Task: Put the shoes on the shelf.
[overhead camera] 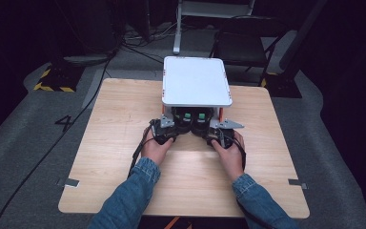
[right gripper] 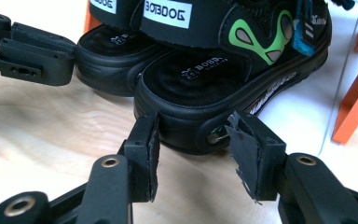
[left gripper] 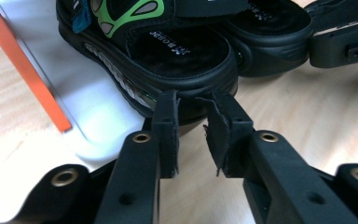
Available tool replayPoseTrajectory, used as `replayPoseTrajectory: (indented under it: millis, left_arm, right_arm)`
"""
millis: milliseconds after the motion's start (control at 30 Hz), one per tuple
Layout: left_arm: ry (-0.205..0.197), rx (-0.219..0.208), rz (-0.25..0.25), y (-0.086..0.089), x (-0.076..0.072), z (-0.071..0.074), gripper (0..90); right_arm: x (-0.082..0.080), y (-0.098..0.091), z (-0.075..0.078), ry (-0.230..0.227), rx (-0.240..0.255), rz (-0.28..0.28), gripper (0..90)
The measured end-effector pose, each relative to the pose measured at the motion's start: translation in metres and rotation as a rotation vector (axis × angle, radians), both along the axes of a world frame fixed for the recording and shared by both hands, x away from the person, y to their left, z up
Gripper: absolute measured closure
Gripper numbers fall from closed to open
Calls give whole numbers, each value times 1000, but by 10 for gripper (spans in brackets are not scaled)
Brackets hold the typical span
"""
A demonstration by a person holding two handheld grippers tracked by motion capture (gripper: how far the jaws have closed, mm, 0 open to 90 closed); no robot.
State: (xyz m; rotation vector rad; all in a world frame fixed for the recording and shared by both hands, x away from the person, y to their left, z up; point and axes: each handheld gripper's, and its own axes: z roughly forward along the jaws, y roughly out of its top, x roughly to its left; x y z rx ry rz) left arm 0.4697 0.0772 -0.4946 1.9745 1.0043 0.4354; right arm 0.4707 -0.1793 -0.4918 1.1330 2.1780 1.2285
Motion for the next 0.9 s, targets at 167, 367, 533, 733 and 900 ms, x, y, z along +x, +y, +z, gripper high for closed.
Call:
replayPoseTrajectory:
  millis: [167, 367, 533, 733, 900]
  left_arm:
    - [0, 5, 20, -5, 14, -2, 709]
    - [-41, 21, 67, -10, 41, -1, 691]
    - [-43, -3, 42, -18, 51, -3, 641]
    - [-40, -22, 37, -13, 36, 0, 502]
    - [-33, -37, 36, 1, 12, 7, 435]
  right_arm:
    - [18, -3, -1, 2, -9, 4, 538]
    - [47, -5, 2, -10, -28, 2, 566]
    - [60, -6, 2, -40, -66, -13, 574]
    - [53, -14, 8, -45, -71, -34, 502]
    - [34, -24, 18, -49, -48, -13, 451]
